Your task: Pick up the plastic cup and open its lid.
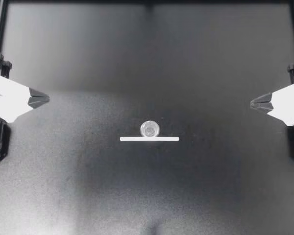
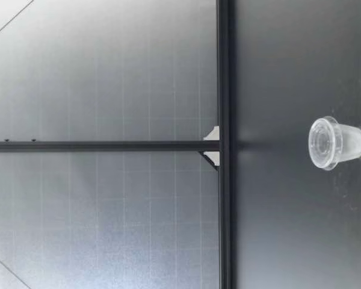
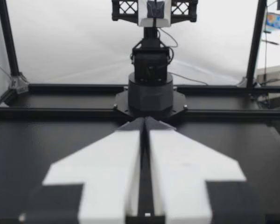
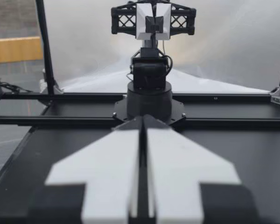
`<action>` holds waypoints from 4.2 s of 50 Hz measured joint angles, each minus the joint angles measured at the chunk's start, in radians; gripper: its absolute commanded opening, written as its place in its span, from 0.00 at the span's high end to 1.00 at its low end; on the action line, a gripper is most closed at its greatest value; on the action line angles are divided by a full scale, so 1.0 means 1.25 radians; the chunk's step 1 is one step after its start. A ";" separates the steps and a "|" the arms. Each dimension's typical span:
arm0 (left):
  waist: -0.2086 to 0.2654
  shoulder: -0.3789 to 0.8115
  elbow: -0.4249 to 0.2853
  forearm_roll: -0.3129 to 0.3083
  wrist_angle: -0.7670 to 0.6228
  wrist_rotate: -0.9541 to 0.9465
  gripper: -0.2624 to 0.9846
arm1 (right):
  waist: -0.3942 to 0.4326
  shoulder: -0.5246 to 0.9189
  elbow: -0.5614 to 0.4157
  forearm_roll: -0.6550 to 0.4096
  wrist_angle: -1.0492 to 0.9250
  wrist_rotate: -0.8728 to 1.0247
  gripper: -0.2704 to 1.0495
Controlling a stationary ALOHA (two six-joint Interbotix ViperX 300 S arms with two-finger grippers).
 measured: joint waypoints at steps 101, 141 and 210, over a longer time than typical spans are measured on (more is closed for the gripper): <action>0.023 0.944 -0.185 -0.027 -0.264 0.039 0.29 | -0.037 0.848 -0.335 0.012 0.081 0.004 0.94; 0.023 1.044 -0.269 -0.027 -0.287 0.039 0.29 | -0.047 0.886 -0.342 0.011 0.099 0.006 0.94; 0.012 1.062 -0.312 -0.020 -0.247 0.034 0.42 | -0.049 0.936 -0.351 0.012 0.142 0.016 0.94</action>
